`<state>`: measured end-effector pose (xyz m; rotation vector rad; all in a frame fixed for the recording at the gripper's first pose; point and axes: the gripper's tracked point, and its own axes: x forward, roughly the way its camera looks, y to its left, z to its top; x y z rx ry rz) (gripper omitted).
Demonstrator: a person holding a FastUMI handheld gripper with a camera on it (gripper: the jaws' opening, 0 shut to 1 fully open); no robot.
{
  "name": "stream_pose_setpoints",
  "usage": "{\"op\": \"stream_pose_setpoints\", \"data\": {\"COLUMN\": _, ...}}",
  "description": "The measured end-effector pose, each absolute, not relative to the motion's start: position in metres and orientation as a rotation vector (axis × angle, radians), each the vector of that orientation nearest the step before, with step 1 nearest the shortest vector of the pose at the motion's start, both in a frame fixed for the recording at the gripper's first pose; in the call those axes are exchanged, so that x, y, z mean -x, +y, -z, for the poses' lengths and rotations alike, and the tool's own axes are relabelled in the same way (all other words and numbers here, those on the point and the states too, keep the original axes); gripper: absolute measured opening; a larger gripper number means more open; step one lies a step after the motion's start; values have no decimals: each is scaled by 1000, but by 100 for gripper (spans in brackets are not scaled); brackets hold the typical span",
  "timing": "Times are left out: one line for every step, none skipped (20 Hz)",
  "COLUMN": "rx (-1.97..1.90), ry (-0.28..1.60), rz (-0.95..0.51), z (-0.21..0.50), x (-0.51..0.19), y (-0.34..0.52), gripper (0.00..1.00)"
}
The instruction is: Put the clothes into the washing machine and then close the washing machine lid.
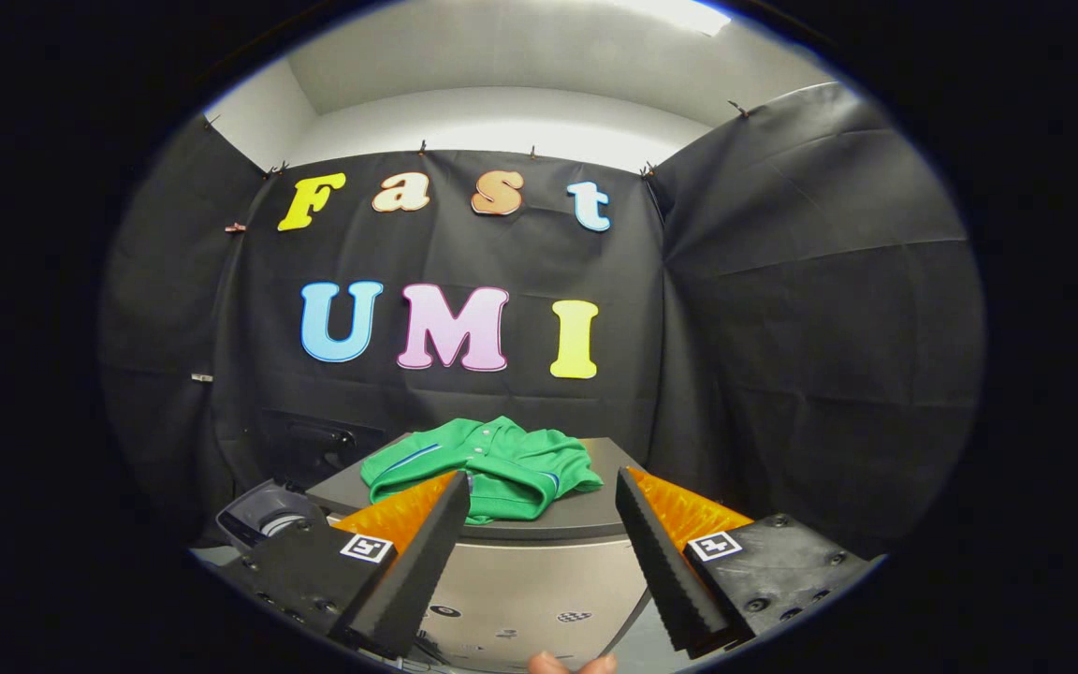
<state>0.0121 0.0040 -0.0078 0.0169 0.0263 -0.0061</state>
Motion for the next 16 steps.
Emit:
{"op": "stream_pose_setpoints", "data": {"rx": -16, "ry": 27, "rz": 5, "z": 8, "x": -14, "y": 5, "gripper": 99}}
{"op": "stream_pose_setpoints", "data": {"rx": -15, "ry": 29, "rz": 6, "z": 8, "x": -17, "y": 5, "gripper": 99}}
{"op": "stream_pose_setpoints", "data": {"rx": -17, "ry": 30, "rz": 6, "z": 8, "x": -21, "y": 6, "gripper": 99}}
{"op": "stream_pose_setpoints", "data": {"rx": -21, "ry": 32, "rz": 6, "z": 8, "x": -25, "y": 6, "gripper": 98}}
{"op": "stream_pose_setpoints", "data": {"rx": -26, "ry": 33, "rz": 4, "z": 6, "x": -29, "y": 7, "gripper": 99}}
{"op": "stream_pose_setpoints", "data": {"rx": -32, "ry": 36, "rz": 3, "z": 5, "x": -35, "y": 7, "gripper": 99}}
{"op": "stream_pose_setpoints", "data": {"rx": -37, "ry": 40, "rz": 2, "z": 4, "x": -42, "y": 8, "gripper": 99}}
{"op": "stream_pose_setpoints", "data": {"rx": -41, "ry": 48, "rz": -3, "z": 1, "x": -50, "y": 10, "gripper": 98}}
{"op": "stream_pose_setpoints", "data": {"rx": -43, "ry": 59, "rz": -17, "z": -2, "x": -59, "y": 14, "gripper": 98}}
{"op": "stream_pose_setpoints", "data": {"rx": -43, "ry": 73, "rz": -32, "z": -6, "x": -71, "y": 19, "gripper": 98}}
{"op": "stream_pose_setpoints", "data": {"rx": -39, "ry": 93, "rz": -46, "z": -8, "x": -84, "y": 23, "gripper": 98}}
{"op": "stream_pose_setpoints", "data": {"rx": -35, "ry": 113, "rz": -57, "z": -10, "x": -97, "y": 27, "gripper": 98}}
{"op": "stream_pose_setpoints", "data": {"rx": -27, "ry": 142, "rz": -71, "z": -10, "x": -111, "y": 31, "gripper": 98}}
{"op": "stream_pose_setpoints", "data": {"rx": -24, "ry": 170, "rz": -90, "z": -9, "x": -126, "y": 37, "gripper": 99}}
{"op": "stream_pose_setpoints", "data": {"rx": -24, "ry": 209, "rz": -103, "z": -7, "x": -141, "y": 43, "gripper": 99}}
{"op": "stream_pose_setpoints", "data": {"rx": -28, "ry": 254, "rz": -121, "z": -3, "x": -154, "y": 51, "gripper": 99}}
